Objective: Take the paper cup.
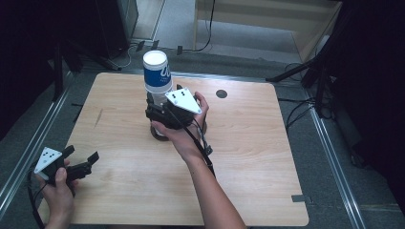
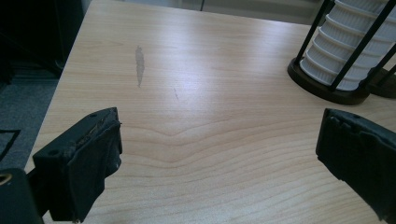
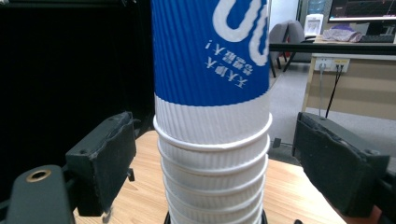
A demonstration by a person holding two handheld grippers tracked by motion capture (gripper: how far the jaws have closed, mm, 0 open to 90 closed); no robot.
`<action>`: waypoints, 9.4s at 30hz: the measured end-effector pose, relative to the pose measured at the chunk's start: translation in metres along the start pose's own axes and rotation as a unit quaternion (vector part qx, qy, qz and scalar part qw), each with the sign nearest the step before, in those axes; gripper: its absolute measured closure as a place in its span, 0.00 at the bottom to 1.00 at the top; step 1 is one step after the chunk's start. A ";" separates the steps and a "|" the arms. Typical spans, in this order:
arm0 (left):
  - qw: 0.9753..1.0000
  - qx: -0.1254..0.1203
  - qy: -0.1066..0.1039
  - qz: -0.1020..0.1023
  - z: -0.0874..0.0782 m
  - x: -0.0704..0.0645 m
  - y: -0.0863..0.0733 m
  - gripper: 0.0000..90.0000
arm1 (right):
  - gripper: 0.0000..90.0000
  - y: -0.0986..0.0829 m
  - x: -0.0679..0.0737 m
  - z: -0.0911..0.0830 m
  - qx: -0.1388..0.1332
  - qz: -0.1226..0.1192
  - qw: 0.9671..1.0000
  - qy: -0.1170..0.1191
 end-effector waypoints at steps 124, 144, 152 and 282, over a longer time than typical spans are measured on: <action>1.000 -0.006 -0.005 -0.016 0.001 0.003 0.000 0.01 | 0.20 0.061 -0.064 -0.052 -0.134 -0.002 0.983 -0.125; 1.000 -0.003 0.001 -0.002 0.001 0.000 0.001 0.01 | 0.20 0.042 -0.094 -0.074 -0.127 -0.002 0.980 -0.151; 1.000 -0.014 0.006 0.001 -0.001 0.000 0.001 0.01 | 0.20 0.022 -0.099 -0.085 -0.115 -0.004 0.982 -0.149; 0.935 0.076 -0.298 0.176 0.023 -0.215 0.108 0.19 | 0.20 -0.149 -0.008 -0.114 0.032 -0.295 0.955 -0.009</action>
Point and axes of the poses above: each handheld gripper's, and its own axes: z roughly forward along the jaws, y roughly out of its top, x roughly to its left, the point moved 2 cm from there along z, roughly forward along the jaws, and after that the axes turned 8 degrees about z, right-handed, at the moved point
